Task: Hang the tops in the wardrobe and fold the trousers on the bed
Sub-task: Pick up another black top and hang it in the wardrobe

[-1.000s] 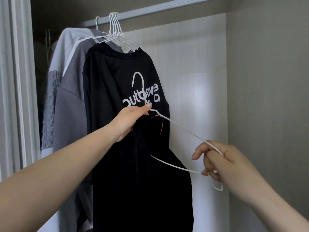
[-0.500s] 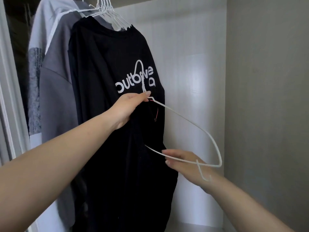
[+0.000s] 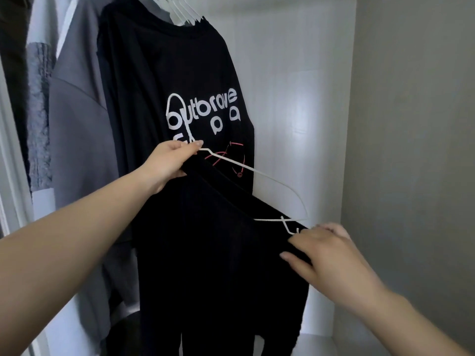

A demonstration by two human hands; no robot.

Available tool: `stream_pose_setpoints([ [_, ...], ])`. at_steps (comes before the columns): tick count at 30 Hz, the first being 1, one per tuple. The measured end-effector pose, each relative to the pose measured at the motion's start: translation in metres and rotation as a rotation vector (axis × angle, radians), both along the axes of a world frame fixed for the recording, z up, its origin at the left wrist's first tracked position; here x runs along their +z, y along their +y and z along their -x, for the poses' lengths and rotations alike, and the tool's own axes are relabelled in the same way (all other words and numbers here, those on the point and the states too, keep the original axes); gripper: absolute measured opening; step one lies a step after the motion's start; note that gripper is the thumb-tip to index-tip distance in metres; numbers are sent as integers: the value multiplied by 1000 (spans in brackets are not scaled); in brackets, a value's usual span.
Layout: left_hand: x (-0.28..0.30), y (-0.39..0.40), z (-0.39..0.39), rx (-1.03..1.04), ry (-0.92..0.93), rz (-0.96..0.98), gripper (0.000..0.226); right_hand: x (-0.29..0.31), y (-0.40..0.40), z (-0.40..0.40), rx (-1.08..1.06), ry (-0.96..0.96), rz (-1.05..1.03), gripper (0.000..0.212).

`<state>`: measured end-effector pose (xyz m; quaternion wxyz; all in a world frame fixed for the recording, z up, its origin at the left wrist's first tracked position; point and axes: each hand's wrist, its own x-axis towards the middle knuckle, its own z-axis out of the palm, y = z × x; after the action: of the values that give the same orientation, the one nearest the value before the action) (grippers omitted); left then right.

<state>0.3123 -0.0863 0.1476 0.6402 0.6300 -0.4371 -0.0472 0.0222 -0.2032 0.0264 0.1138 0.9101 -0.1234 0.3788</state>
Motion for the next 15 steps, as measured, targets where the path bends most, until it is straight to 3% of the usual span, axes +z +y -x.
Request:
stream_pose_setpoints([
  [5, -17, -20, 3, 91, -109, -109, 45, 17, 1, 31, -24, -35, 158, 30],
  [8, -28, -31, 16, 98, -197, -175, 42, 30, -3, 40, -64, -14, 101, 31],
  [12, -39, -48, 43, 28, -277, -261, 43, 43, -2, 29, -65, 170, 87, 35],
  [15, -43, -57, 60, -41, -283, -246, 54, 45, -2, 17, 26, 195, 32, 23],
])
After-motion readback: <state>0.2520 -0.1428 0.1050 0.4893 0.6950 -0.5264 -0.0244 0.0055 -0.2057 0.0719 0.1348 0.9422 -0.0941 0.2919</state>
